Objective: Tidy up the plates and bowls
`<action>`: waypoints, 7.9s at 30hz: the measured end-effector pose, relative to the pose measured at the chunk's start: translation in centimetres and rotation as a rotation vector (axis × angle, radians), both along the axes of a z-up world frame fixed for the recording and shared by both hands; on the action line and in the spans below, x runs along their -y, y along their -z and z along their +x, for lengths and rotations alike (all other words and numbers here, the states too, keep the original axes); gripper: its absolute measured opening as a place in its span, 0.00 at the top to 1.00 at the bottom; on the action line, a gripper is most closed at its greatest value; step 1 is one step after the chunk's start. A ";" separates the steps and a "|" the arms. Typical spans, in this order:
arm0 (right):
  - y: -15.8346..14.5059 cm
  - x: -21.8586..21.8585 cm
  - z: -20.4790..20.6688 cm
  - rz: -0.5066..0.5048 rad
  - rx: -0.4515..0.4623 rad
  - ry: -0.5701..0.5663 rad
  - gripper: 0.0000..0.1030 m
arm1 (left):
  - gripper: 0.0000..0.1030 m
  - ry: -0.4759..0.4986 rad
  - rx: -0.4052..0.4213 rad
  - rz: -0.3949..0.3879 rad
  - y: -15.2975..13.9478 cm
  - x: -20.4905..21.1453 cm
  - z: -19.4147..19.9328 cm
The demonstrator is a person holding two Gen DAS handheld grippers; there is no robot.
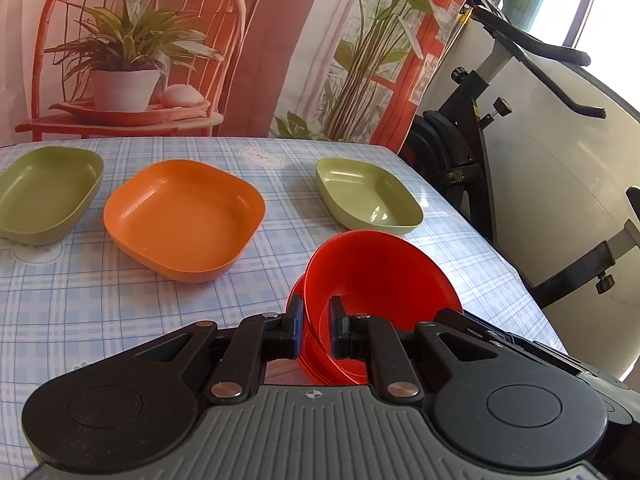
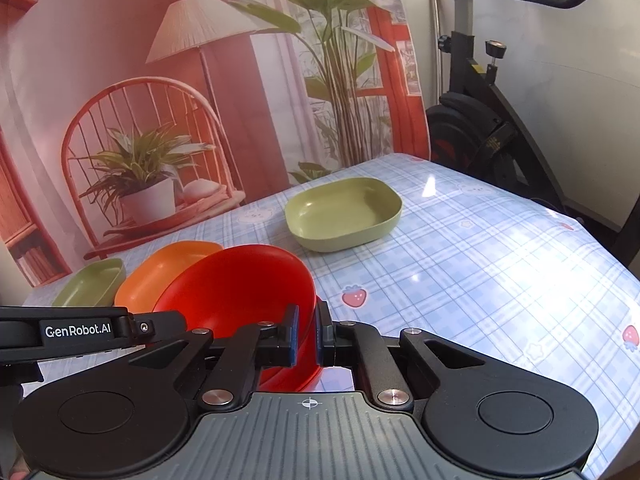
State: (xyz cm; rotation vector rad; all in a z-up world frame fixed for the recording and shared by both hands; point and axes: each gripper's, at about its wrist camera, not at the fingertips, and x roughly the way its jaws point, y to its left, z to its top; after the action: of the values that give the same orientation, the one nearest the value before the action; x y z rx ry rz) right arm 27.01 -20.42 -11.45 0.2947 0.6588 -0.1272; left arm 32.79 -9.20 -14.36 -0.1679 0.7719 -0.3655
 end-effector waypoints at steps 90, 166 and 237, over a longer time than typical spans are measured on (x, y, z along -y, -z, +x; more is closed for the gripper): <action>5.0 -24.4 22.2 -0.024 -0.150 -0.338 0.90 | 0.71 -0.088 -0.014 0.203 1.2 -26.5 14.1; 4.1 -7.8 13.8 0.270 -0.075 0.069 0.91 | 0.89 0.124 -0.045 0.353 0.9 -10.0 14.6; -0.6 2.9 7.8 0.111 0.115 0.125 0.94 | 0.88 -0.002 0.068 0.236 -4.0 -7.1 9.0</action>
State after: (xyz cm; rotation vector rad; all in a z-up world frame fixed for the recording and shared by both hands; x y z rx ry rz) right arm 34.85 -23.32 -10.87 0.4474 0.5339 -0.1920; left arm 41.79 -2.13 -10.32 0.0646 0.7418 -0.2739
